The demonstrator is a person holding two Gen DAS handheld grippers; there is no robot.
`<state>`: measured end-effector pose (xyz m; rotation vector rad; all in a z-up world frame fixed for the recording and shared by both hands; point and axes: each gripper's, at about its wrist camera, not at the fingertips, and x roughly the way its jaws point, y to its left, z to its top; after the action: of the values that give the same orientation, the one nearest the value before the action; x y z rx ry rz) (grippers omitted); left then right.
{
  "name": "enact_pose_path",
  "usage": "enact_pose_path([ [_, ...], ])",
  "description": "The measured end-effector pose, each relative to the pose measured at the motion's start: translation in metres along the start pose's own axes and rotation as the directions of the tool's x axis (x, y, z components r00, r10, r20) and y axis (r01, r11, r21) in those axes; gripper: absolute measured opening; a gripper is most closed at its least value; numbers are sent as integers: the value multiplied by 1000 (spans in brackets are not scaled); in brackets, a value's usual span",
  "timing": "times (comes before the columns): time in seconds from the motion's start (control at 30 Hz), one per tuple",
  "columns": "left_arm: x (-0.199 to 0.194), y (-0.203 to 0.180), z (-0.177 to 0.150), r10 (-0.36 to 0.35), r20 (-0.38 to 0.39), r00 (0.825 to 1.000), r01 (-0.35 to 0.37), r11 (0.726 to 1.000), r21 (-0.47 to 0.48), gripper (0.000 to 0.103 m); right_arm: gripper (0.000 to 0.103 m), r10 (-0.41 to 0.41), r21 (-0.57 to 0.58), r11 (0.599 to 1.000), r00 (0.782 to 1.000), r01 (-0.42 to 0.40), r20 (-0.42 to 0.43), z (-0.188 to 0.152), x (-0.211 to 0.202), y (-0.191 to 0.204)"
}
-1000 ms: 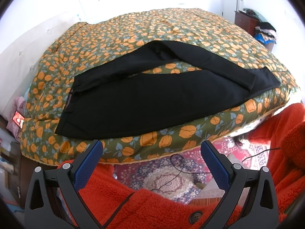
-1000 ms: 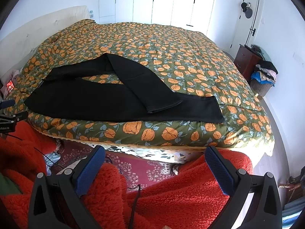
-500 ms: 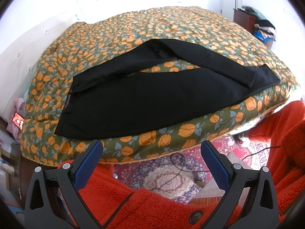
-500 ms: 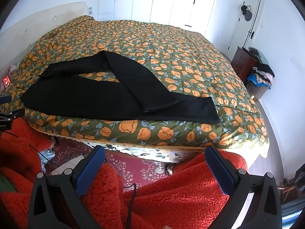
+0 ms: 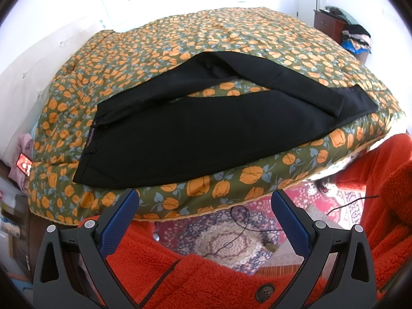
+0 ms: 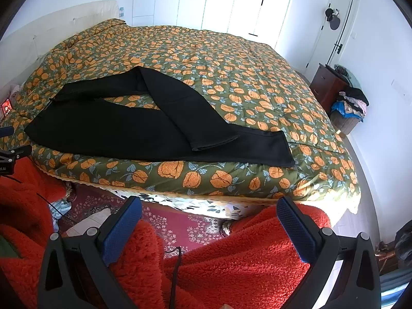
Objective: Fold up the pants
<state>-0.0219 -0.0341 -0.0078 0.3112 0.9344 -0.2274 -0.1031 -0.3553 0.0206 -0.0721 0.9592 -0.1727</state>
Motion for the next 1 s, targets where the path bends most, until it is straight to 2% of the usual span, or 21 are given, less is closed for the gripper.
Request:
enact_pose_path([
  [1.0,0,-1,1,2,-1,1000,-2,1000,0,102,103,-2,29,1000,999,3,-32,-4,7,-4],
])
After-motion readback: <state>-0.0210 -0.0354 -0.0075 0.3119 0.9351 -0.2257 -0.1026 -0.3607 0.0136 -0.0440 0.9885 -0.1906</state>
